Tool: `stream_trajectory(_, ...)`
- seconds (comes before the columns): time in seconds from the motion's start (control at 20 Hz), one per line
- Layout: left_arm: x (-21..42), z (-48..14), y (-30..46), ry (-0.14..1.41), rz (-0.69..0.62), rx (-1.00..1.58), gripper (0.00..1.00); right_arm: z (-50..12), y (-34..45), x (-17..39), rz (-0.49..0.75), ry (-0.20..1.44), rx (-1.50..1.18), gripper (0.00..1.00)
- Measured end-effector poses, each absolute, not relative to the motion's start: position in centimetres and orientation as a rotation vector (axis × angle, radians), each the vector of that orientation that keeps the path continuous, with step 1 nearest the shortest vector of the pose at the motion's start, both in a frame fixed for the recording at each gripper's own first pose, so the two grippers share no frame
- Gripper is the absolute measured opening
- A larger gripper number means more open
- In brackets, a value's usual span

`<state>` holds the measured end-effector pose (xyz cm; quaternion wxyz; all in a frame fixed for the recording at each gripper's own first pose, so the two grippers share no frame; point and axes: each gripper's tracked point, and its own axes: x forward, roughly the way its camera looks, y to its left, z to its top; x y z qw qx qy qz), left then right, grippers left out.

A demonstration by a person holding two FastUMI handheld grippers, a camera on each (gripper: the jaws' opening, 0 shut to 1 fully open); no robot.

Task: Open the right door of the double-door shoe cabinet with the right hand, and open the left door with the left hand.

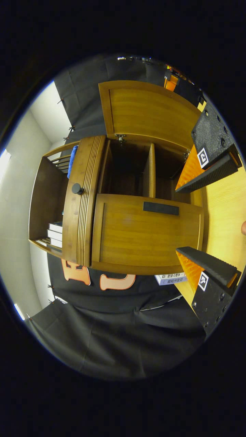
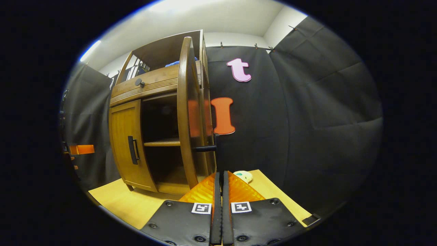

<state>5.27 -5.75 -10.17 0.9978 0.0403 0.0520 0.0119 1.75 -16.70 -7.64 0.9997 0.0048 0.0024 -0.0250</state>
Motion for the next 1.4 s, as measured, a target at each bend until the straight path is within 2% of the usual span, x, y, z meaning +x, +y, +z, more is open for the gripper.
stream_trajectory(0.05,6.0,-10.6,-6.0,0.11,0.026,0.082,0.95,-7.7,-16.7,1.3,-0.043,0.004,0.016,0.07)
stream_trajectory(0.3,9.7,-12.7,-8.3,0.119,0.008,0.096,0.92,-7.8,-18.1,0.0,-0.081,-0.003,0.004,0.07)
stream_trajectory(0.35,10.5,-13.1,-8.8,0.123,0.007,0.097,0.95,-7.7,-18.4,-0.5,-0.091,-0.009,0.008,0.07)
stream_trajectory(0.4,11.2,-13.4,-9.1,0.128,0.006,0.095,0.92,-7.6,-18.7,-0.9,-0.102,-0.012,0.01,0.07)
stream_trajectory(0.5,12.6,-13.8,-9.5,0.123,0.002,0.097,0.92,-7.4,-18.8,-2.1,-0.111,-0.019,0.007,0.08)
stream_trajectory(0.55,13.3,-14.2,-9.7,0.126,0.001,0.106,0.94,-7.1,-18.7,-2.6,-0.112,-0.028,0.004,0.08)
stream_trajectory(0.6,14.0,-14.6,-10.0,0.129,-0.002,0.117,0.92,-7.0,-18.8,-3.0,-0.116,-0.035,-0.002,0.08)
stream_trajectory(0.7,15.5,-14.6,-10.2,0.118,-0.006,0.133,0.92,-6.5,-19.2,-3.9,-0.137,-0.049,-0.007,0.0)
stream_trajectory(0.75,16.2,-14.6,-10.1,0.113,0.002,0.139,0.92,-6.4,-18.8,-4.5,-0.127,-0.053,-0.004,0.22)
stream_trajectory(0.95,18.9,-14.4,-9.6,0.091,0.022,0.156,0.92,-6.1,-19.1,-5.1,-0.144,-0.065,0.002,0.65)
stream_trajectory(1.1,21.0,-14.7,-8.5,0.097,0.057,0.183,0.92,-6.0,-19.2,-5.8,-0.157,-0.079,-0.004,0.88)
stream_trajectory(1.15,21.7,-15.0,-8.2,0.102,0.064,0.191,0.92,-6.0,-19.3,-5.7,-0.161,-0.081,-0.006,0.9)
stream_trajectory(1.2,22.3,-15.3,-7.9,0.11,0.07,0.193,0.92,-6.1,-19.4,-5.7,-0.164,-0.084,-0.008,1.0)
stream_trajectory(1.35,23.7,-16.4,-7.1,0.132,0.071,0.179,0.92,-6.1,-19.5,-6.0,-0.159,-0.086,0.004,0.89)
stream_trajectory(1.4,24.0,-16.6,-6.9,0.135,0.069,0.166,0.92,-6.1,-19.6,-6.1,-0.158,-0.086,0.012,0.89)
